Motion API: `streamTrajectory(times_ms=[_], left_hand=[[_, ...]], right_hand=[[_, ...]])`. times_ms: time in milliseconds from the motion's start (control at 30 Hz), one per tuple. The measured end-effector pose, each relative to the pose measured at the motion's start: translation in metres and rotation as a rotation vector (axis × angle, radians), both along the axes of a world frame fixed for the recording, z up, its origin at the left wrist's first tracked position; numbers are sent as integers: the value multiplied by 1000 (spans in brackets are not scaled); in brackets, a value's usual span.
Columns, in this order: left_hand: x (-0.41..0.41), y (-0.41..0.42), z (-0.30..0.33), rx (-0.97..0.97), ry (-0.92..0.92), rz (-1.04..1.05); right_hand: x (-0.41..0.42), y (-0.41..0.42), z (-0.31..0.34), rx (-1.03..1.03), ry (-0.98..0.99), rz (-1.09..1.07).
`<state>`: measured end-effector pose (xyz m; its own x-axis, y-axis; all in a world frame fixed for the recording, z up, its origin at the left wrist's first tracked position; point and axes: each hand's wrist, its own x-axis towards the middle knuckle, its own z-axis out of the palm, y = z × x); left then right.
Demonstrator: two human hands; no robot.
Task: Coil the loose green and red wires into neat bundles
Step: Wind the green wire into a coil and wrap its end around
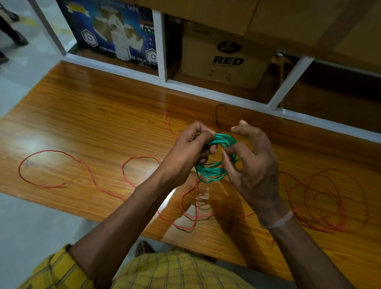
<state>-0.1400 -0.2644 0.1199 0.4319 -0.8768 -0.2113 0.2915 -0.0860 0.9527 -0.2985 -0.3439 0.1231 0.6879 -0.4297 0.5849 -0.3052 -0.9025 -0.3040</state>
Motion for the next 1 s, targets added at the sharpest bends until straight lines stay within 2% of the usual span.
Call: streamTrajectory(times_ms=[167, 533, 733, 1000], left_hand=[[1, 0, 5, -38, 21, -19], [-3, -5, 18, -8, 134, 10], [1, -7, 12, 80, 207, 7], [4, -8, 9, 45, 193, 57]], right_hand=[[0, -2, 1, 42, -53, 20], [2, -5, 1, -106, -72, 29], [3, -6, 0, -135, -70, 50], [4, -6, 0, -95, -93, 50]])
